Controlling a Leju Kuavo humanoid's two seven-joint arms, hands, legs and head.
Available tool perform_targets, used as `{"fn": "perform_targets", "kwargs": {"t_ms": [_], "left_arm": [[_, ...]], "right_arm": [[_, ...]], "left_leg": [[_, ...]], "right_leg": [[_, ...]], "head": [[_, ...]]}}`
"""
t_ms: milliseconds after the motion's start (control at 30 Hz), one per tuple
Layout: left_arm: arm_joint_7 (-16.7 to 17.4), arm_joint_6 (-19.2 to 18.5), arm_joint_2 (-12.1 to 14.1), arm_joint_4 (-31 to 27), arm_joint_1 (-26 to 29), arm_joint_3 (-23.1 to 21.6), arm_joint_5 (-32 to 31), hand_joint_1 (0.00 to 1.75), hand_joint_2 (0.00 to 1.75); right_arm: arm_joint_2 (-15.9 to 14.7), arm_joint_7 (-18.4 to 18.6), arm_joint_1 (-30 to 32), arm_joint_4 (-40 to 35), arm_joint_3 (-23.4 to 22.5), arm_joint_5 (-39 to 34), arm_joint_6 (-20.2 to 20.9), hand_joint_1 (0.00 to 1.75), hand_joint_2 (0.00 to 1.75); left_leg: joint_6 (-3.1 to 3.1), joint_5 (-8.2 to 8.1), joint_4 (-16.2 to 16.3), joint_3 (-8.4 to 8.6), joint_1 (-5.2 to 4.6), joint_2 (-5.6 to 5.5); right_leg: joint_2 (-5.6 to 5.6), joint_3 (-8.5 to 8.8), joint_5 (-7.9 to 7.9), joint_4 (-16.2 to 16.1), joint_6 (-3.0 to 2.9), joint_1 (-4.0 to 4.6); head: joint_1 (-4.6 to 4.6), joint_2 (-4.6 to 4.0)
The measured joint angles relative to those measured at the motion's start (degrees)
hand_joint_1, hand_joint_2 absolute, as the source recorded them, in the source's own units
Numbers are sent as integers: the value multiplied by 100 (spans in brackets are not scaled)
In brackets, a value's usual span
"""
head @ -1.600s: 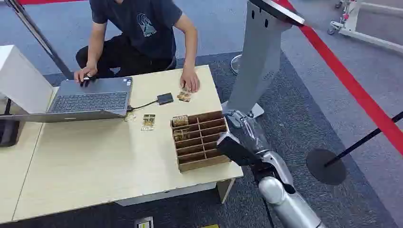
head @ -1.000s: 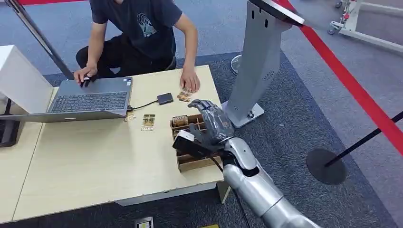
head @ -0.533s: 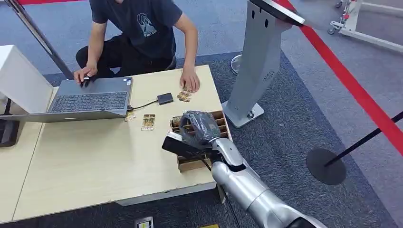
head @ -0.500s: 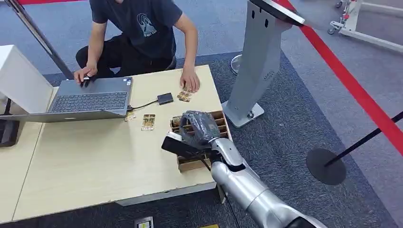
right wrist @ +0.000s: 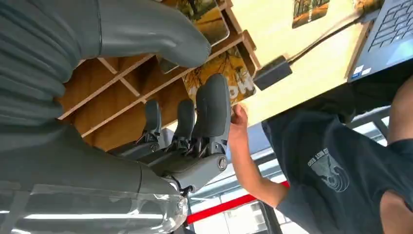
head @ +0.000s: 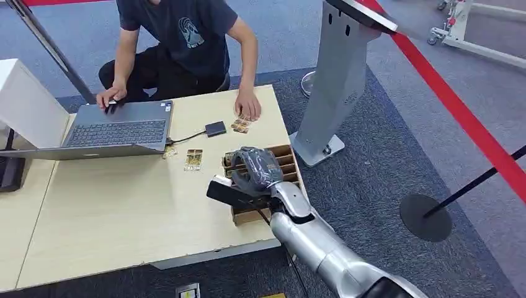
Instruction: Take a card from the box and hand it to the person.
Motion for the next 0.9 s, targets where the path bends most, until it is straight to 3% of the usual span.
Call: {"fn": "perform_targets", "kwargs": {"t_ms": [733, 900], "left_arm": [[0, 9, -15, 2, 34, 0, 20, 0, 0], [0, 9, -17, 2, 42, 0, 20, 0, 0]], "right_arm": [[98, 90, -131, 435, 225, 265, -140, 91, 175], [96, 358, -168, 472, 321, 751, -365, 98, 175]], "left_leg": [[0, 0, 0, 0, 0, 0], [0, 0, 0, 0, 0, 1]], "right_leg": [[0, 0, 0, 0, 0, 0], [0, 0, 0, 0, 0, 0]], "head": [[0, 0], [0, 0]]}}
